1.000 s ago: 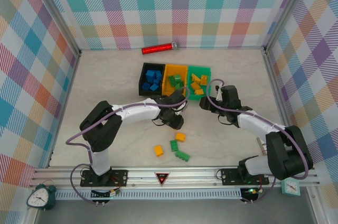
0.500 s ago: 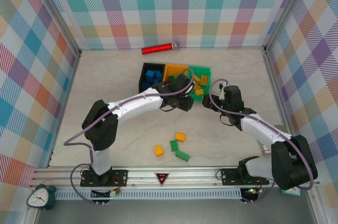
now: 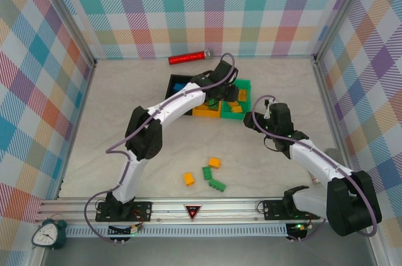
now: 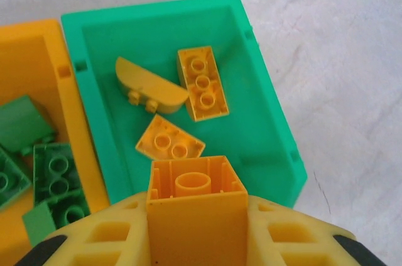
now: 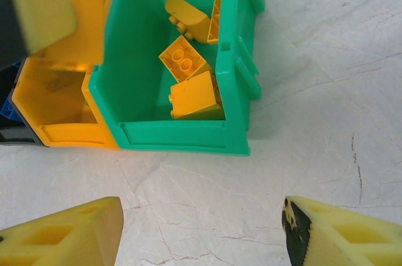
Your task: Sort the legos into containers by color
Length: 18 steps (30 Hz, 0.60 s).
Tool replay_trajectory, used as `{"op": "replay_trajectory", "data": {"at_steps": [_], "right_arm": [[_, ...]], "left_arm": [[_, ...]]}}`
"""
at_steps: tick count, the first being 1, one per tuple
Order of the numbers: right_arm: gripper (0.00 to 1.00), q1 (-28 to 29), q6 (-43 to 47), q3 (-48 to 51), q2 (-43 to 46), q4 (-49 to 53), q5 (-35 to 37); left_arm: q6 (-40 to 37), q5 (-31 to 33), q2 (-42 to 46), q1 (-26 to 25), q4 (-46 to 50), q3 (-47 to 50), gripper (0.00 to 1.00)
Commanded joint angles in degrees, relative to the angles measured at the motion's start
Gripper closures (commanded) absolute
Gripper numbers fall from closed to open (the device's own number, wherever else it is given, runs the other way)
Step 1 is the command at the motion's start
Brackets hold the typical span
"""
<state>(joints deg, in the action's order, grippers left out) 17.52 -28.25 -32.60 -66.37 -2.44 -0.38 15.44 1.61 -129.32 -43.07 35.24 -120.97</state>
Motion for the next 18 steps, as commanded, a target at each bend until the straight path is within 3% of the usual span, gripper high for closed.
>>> {"op": "replay_trajectory", "data": {"at_steps": [1,4,6,11,18], "right_arm": [[0.32,-0.5,0.2,0.6,1.2,0.3,0.7],[0.32,-0.5,0.4,0.6,1.2,0.4,0.8],[0.32,-0.5,0.3,0.6,1.2,0.3,0.7],[0.32,-0.5,0.2,0.6,0.6,-0.1,0.2],[0.32,-0.5,-0.3,0.6,-1.0,-1.0,-0.6]], "left_arm": [[0.2,-0.2,-4.1,0.1,5.5,-6.9,0.67],[0.5,-1.8,-5.6,0.1,6.8,-10.3,0.50],[0.9,-1.9,-4.9,0.0,6.4,-9.5,0.44],[1.0,-1.8,1.0,-0.2,3.0,-1.0,0.43],[1.1,-2.5,14.2,-1.1,-5.1,19.1,0.43]]}}
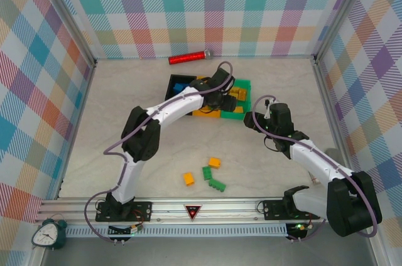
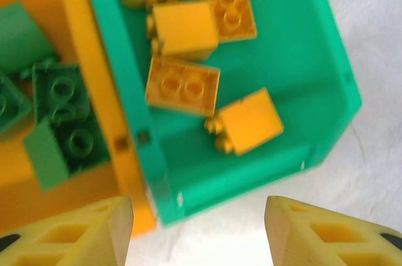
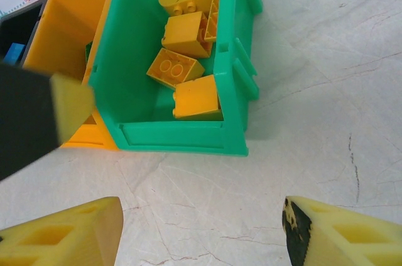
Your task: Sort the legos into containers by color
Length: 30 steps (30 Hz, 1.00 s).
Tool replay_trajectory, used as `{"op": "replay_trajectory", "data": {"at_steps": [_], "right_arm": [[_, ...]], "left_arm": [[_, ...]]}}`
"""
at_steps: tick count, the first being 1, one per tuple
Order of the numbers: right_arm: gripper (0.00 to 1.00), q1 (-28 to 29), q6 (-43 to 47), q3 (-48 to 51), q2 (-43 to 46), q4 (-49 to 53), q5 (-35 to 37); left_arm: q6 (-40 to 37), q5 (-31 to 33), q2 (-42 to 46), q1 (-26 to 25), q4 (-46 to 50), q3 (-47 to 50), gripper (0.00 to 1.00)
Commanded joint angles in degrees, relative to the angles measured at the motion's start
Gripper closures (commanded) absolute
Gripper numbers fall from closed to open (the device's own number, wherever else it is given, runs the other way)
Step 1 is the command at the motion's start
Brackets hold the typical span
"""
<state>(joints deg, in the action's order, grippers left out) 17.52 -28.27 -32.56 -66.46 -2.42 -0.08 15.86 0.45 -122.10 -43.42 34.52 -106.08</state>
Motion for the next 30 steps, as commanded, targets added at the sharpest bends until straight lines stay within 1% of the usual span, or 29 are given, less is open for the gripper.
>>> {"op": "replay_trajectory", "data": {"at_steps": [1,5,8,12,16,22,30], "right_arm": [[0.32,-0.5,-0.3,0.5,-1.2,-1.2,-1.1],[0.31,-0.5,-0.6,0.5,-2.7,-1.8,-1.6],[0.31,-0.5,-0.6,0.4,-3.3,-2.3,-2.2],[0.31,-0.5,-0.5,0.5,-3.8,-2.7,-2.3],[0.31,-0.5,-0.4,0.2,-4.8,-2.9,-2.2],[0.31,-0.5,-0.7,0.1,-6.0,-3.6,-3.2],[0.31,-0.4,-0.6,0.0,-6.2,-3.6,-3.1]], "left_arm": [[0.6,-2.0,9.0,-0.8,-5.5,7.2,0.43],[-1.1,-5.2,16.1,-1.6,-8.0,17.6,0.43],[-2.5,-6.9,20.2,-2.6,-7.1,23.6,0.43],[-4.3,-7.5,23.3,-5.1,-4.3,30.4,0.43],[-4.3,-7.7,24.9,-7.7,-3.5,35.7,0.43],[-4.6,-6.4,25.7,-11.3,-0.4,37.5,0.43],[-4.9,-6.3,23.4,-13.6,2.0,36.9,0.42]]}}
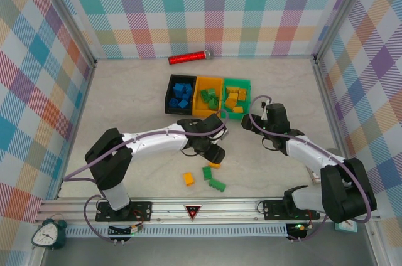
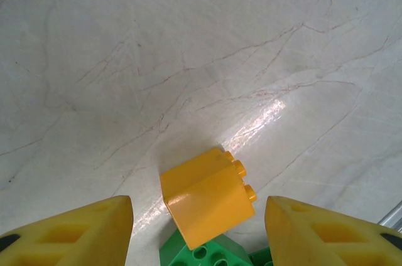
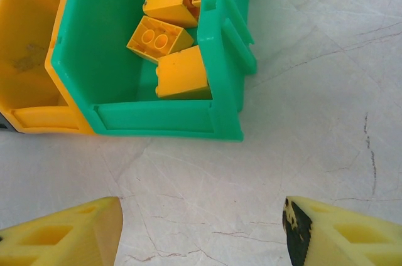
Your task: Sort the legos into containers by color
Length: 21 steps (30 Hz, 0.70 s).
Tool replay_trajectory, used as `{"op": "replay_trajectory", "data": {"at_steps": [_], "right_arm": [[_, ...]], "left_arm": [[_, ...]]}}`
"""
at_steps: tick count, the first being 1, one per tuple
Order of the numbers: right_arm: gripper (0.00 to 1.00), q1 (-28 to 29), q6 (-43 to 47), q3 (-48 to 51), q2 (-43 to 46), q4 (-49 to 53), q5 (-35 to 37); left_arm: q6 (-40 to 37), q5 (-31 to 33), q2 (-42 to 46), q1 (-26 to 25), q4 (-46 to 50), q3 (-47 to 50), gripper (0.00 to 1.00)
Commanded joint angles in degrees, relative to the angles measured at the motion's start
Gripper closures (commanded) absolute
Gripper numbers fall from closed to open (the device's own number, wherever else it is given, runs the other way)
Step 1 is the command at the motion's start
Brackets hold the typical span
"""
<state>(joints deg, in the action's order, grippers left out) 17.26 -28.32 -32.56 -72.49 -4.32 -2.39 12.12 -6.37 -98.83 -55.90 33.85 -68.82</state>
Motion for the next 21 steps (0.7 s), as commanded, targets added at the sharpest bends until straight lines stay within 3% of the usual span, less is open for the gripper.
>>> {"op": "replay_trajectory", "data": {"at_steps": [1,5,9,17,21], "right_arm": [[0.31,-0.2,-0.6,0.0,-0.1,-1.6,-0.7],[0.31,-0.2,-0.5,0.1,0.0,-1.5,-0.6],[0.31,-0.2,-0.5,0.0,-0.1,-1.7,-0.9],[0.31,-0.2,-0.6,0.1,0.0,-1.6,-0.7],[0.31,-0.2,-0.5,0.0,0.0,-1.5,-0.9]], "left_arm": [[-1.5,0.6,-0.1,-1.5,2.8,-0.4,0.42],[-1.3,1.7,-1.5,-2.3,4.3,-1.5,0.39],[2.7,5.8,-2.2,-3.5,4.4,-1.9,0.27],[15.1,5.6,-5.1,-4.9,1.5,-2.0,0.29],[18.7,6.5,-7.8,-5.8,2.0,-3.6,0.35]]}}
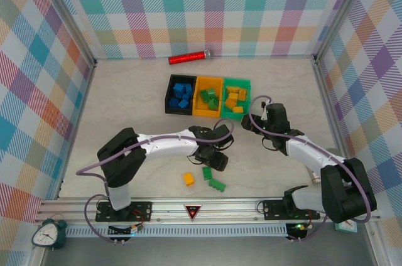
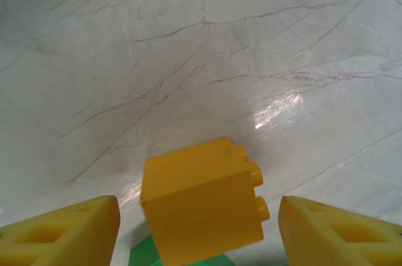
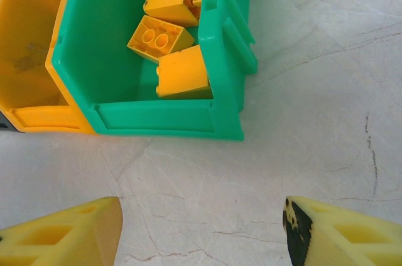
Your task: Sort the legos into containers by color
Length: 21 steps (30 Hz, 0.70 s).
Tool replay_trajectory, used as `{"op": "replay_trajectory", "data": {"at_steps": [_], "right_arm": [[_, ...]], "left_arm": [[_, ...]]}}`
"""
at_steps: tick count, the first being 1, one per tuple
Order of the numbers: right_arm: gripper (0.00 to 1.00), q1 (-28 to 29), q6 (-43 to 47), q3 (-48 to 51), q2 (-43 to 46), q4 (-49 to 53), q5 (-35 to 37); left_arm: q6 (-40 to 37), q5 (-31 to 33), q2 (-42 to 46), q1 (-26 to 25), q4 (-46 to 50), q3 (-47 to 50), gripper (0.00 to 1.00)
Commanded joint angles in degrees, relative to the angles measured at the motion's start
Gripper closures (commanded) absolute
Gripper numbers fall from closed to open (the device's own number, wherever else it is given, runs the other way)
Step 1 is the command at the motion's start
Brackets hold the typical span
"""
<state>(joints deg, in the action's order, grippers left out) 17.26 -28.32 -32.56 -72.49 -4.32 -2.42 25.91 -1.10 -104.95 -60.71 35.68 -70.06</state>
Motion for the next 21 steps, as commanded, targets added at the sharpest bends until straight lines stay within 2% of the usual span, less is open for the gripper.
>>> {"op": "replay_trajectory", "data": {"at_steps": [1,5,9,12,15,21], "right_arm": [[0.31,-0.2,-0.5,0.0,0.2,-1.4,-0.7],[0.31,-0.2,-0.5,0.0,0.5,-1.2,-0.6],[0.31,-0.2,-0.6,0.2,1.2,-1.1,-0.7],[0.31,-0.3,-0.4,0.1,1.4,-0.8,-0.7],[0.31,-0.3,-0.5,0.2,1.1,-1.1,-0.3],[0.31,-0.2,-0.7,0.1,0.8,-1.1,-1.0]], "left_arm": [[5.3,2.1,-2.5,-1.2,1.1,-3.0,0.36],[5.5,4.5,-4.8,-1.2,4.4,-5.3,0.38],[5.0,4.2,-5.2,-1.3,5.0,-6.1,0.58],[4.4,4.9,-4.9,-1.3,5.2,-6.4,0.63],[3.6,5.1,-5.0,-1.3,5.4,-7.4,0.73],[2.3,6.1,-3.9,-1.2,5.3,-10.3,0.74]]}}
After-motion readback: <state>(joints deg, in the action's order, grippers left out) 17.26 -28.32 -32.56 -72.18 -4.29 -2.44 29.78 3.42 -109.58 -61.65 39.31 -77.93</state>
